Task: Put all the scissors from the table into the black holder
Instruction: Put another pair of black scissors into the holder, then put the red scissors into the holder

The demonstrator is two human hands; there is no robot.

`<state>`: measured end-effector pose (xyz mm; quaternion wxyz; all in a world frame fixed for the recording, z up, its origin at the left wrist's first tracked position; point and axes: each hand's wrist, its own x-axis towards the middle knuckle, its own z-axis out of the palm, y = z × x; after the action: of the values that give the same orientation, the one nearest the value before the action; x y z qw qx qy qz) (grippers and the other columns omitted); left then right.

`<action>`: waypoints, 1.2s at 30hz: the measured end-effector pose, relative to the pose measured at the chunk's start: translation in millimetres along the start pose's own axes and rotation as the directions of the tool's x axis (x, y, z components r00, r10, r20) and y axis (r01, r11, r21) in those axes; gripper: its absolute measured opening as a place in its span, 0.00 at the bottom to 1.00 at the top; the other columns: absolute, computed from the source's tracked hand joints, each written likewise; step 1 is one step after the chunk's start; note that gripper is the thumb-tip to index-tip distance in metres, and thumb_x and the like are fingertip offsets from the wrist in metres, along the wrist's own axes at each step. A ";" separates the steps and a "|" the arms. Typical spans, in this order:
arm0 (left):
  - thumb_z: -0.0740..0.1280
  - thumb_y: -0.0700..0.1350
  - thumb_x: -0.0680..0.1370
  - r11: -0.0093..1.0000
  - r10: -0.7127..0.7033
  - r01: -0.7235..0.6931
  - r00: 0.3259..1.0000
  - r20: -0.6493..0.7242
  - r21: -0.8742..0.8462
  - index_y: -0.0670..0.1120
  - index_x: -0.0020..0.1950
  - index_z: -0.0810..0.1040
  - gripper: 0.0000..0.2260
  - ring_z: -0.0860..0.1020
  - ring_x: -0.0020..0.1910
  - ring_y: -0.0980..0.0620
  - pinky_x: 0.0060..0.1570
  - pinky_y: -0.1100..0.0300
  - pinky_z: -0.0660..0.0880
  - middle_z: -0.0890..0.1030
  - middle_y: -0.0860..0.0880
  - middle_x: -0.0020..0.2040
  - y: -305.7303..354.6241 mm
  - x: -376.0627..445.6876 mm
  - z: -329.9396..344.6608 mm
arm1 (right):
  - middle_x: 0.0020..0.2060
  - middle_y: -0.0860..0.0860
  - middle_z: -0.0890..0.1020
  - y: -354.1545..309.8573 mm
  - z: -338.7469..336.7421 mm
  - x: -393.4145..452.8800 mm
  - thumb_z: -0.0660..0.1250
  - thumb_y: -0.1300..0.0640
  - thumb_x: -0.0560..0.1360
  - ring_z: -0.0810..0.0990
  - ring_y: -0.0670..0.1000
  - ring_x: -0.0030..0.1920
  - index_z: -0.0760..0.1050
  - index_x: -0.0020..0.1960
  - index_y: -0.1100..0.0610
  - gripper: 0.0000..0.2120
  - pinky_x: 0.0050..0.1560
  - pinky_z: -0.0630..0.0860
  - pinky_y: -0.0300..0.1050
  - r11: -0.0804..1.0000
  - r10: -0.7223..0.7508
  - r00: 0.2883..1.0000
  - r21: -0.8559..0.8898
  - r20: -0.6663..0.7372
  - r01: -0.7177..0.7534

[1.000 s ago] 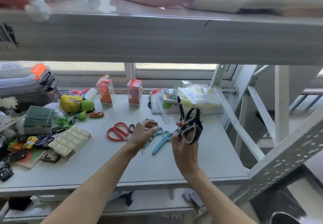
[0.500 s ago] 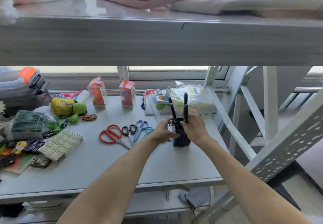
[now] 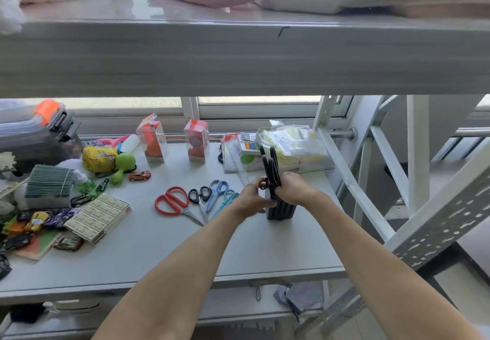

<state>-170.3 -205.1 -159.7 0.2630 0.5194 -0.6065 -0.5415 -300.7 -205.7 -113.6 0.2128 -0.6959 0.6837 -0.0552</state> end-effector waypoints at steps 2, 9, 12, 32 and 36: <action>0.71 0.34 0.74 1.000 0.007 -0.007 1.000 0.003 0.001 0.48 0.74 0.67 0.30 0.77 0.54 0.47 0.42 0.58 0.79 0.71 0.45 0.68 -0.8 0.4 0.5 | 0.53 0.62 0.81 0.7 1.1 -1.7 0.61 0.66 0.73 0.79 0.62 0.54 0.78 0.51 0.63 0.09 0.45 0.72 0.46 0.999 0.030 0.999 0.033 -0.037 -0.029; 0.70 0.34 0.74 0.998 0.031 -0.032 0.999 0.016 0.045 0.50 0.78 0.63 0.35 0.77 0.48 0.47 0.50 0.54 0.79 0.70 0.47 0.69 -13.9 -6.3 -10.9 | 0.55 0.59 0.80 8.1 16.4 -12.2 0.58 0.70 0.74 0.78 0.59 0.56 0.78 0.57 0.63 0.16 0.55 0.73 0.47 0.987 0.058 0.884 0.162 -0.463 0.019; 0.66 0.35 0.77 0.991 0.104 -0.083 0.972 -0.209 0.105 0.41 0.72 0.70 0.23 0.79 0.44 0.48 0.47 0.57 0.81 0.77 0.43 0.64 -32.4 -17.3 -38.0 | 0.47 0.57 0.83 6.7 25.1 -28.8 0.58 0.73 0.72 0.79 0.55 0.47 0.79 0.51 0.62 0.15 0.48 0.72 0.43 0.950 0.122 0.758 0.296 -0.641 0.098; 0.58 0.42 0.79 0.778 -0.301 0.566 0.717 -0.629 0.272 0.45 0.78 0.63 0.25 0.64 0.74 0.40 0.72 0.50 0.64 0.68 0.43 0.76 -119.2 -35.4 -178.6 | 0.63 0.60 0.72 -145.9 161.1 -0.5 0.55 0.67 0.76 0.72 0.61 0.64 0.68 0.68 0.61 0.20 0.63 0.70 0.52 0.969 -0.240 0.968 0.082 0.067 0.234; 0.62 0.42 0.78 0.837 -0.301 0.520 0.696 -0.652 0.168 0.43 0.74 0.68 0.23 0.70 0.71 0.39 0.70 0.50 0.69 0.73 0.41 0.72 -122.5 -38.1 -182.7 | 0.63 0.60 0.71 -150.3 168.6 -1.3 0.56 0.67 0.77 0.70 0.61 0.65 0.68 0.67 0.62 0.19 0.63 0.69 0.52 0.978 -0.198 0.978 0.075 0.057 0.194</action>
<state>45.3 -224.9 -214.1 0.2176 0.8246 -0.4407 -0.2800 -99.3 -171.0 -209.7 0.2521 -0.7536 0.6021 -0.0770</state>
